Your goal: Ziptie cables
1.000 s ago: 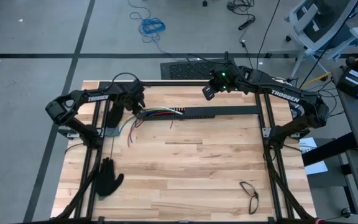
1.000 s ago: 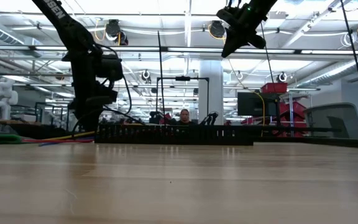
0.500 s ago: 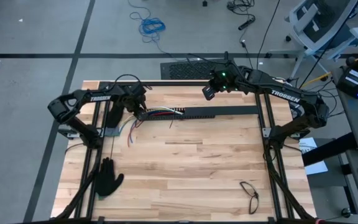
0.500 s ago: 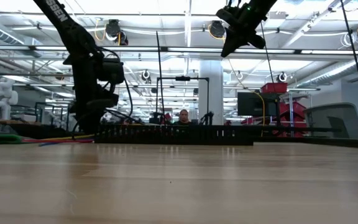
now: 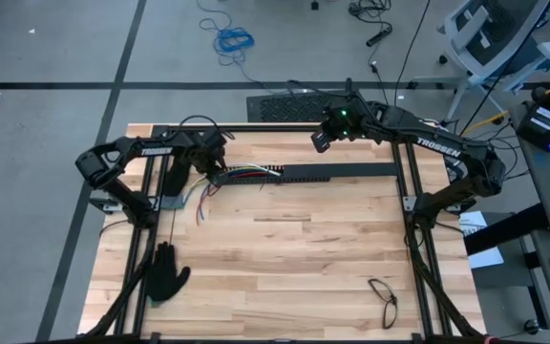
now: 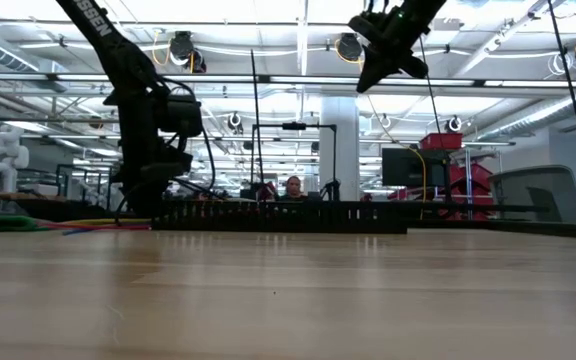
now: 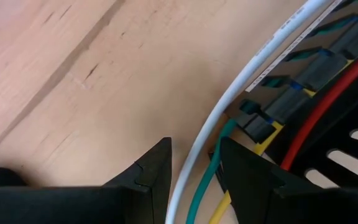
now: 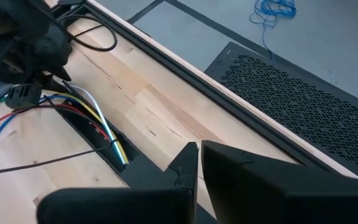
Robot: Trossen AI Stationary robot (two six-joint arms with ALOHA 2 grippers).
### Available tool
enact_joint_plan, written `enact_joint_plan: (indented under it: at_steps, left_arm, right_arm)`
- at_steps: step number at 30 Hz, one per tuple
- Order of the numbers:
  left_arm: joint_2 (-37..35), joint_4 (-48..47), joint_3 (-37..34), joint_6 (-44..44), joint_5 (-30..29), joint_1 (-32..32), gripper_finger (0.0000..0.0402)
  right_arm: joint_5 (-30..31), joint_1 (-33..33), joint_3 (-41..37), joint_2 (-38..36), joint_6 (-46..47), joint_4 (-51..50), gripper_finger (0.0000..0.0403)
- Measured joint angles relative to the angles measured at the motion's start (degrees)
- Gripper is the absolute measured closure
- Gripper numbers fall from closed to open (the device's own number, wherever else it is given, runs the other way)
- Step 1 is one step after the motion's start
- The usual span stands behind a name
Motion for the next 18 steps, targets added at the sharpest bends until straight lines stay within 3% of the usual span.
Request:
enact_joint_plan:
  at_steps: [5, 14, 18]
  left_arm:
    - [0.1, -0.1, 0.0, 0.0, -0.3, -0.7, 0.0278]
    - [0.1, -0.4, 0.4, 0.0, 0.0, -0.7, 0.039]
    - [0.2, -1.1, 1.0, -1.3, -0.1, -0.6, 0.0391]
  right_arm:
    - [0.0, -0.2, 0.0, 0.0, 0.0, 0.0, 0.0385]
    - [0.0, -0.2, 0.0, 0.0, 0.0, 0.0, 0.0385]
    - [0.0, -0.2, 0.0, 0.0, 0.0, 0.0, 0.0385]
